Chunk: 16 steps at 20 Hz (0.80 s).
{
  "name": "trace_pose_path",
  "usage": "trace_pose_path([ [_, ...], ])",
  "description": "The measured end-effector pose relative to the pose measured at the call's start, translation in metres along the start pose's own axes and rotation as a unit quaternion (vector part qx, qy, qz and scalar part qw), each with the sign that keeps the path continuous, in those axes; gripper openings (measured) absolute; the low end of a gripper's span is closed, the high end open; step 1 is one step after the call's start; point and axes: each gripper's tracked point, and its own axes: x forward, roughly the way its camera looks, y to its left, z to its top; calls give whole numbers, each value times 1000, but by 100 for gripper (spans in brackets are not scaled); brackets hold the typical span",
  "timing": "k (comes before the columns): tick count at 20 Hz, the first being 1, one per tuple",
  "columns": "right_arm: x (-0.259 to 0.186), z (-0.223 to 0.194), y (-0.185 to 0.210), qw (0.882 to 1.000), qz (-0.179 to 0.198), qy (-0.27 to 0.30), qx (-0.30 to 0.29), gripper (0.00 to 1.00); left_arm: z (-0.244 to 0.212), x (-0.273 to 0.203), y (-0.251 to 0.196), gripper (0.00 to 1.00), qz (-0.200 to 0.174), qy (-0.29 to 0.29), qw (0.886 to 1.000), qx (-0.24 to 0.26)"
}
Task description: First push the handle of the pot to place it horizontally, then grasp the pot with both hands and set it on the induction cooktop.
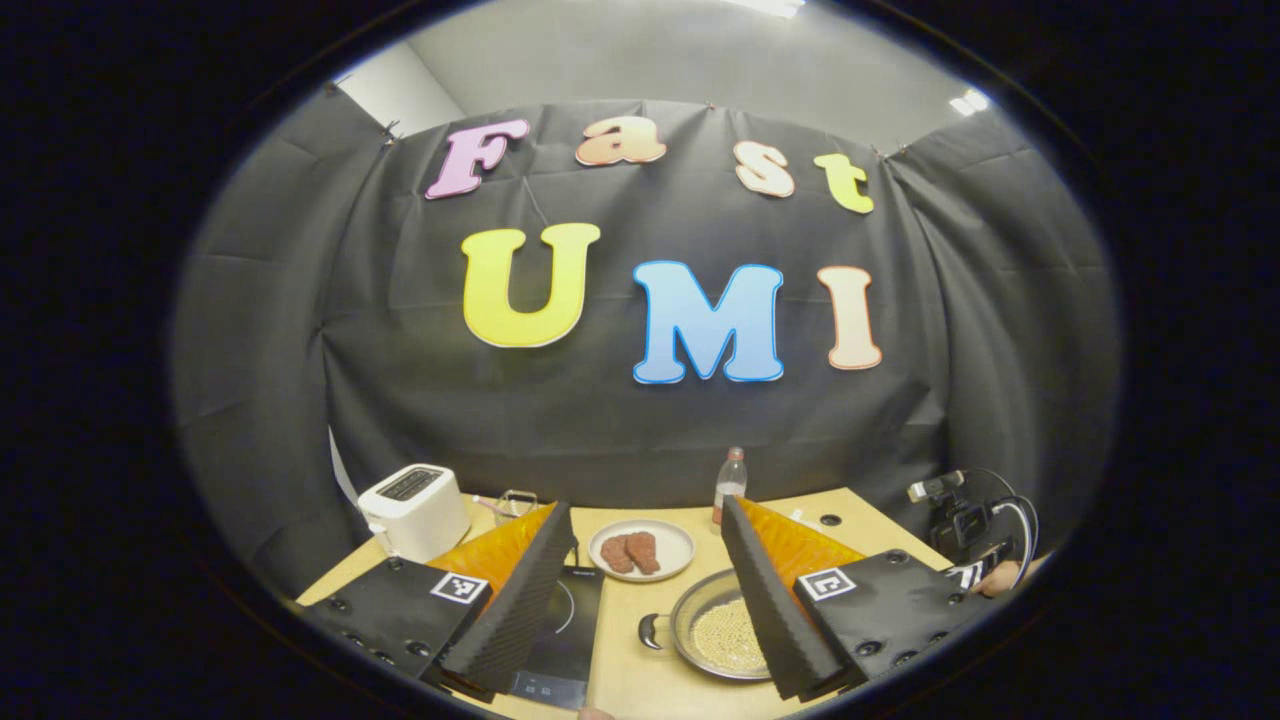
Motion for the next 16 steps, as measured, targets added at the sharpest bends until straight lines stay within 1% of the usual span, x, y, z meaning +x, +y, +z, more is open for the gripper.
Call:
trace_pose_path([
  [1, -4, -1, -4, 1000, -7, -5, -2, 2, -4, 1, 0, 97, 0, 5, 1000, -1],
  [3, -14, 2, -3, 1000, -6, -29, -4, 2, -16, 5, 2, 97, 1, 17, 1000, -4],
  [5, -27, 7, -3, 998, -7, -54, -7, 24, -27, 7, 3, 95, 2, 26, 1000, -5],
  [6, -31, 9, -2, 998, -6, -64, -8, 39, -34, 9, 5, 97, 5, 29, 1000, -4],
  [7, -36, 13, 0, 997, -5, -75, -10, 50, -40, 12, 6, 97, 8, 33, 999, -2],
  [8, -38, 16, 1, 996, -5, -84, -10, 71, -49, 16, 5, 97, 8, 41, 999, 0],
  [9, -40, 18, 1, 996, -8, -92, -10, 72, -57, 20, 4, 95, 7, 48, 999, 4],
  [10, -40, 21, 1, 995, -8, -99, -8, 83, -69, 26, 2, 95, 3, 54, 998, 8],
  [13, -35, 25, 7, 994, -4, -109, -2, 83, -108, 53, 0, 97, -13, 87, 996, 22],
  [15, -24, 26, 8, 995, -4, -104, -4, 83, -136, 70, -1, 97, -21, 115, 993, 25],
  [16, -19, 26, 9, 995, -2, -99, -4, 83, -151, 76, 0, 99, -22, 130, 991, 27],
])
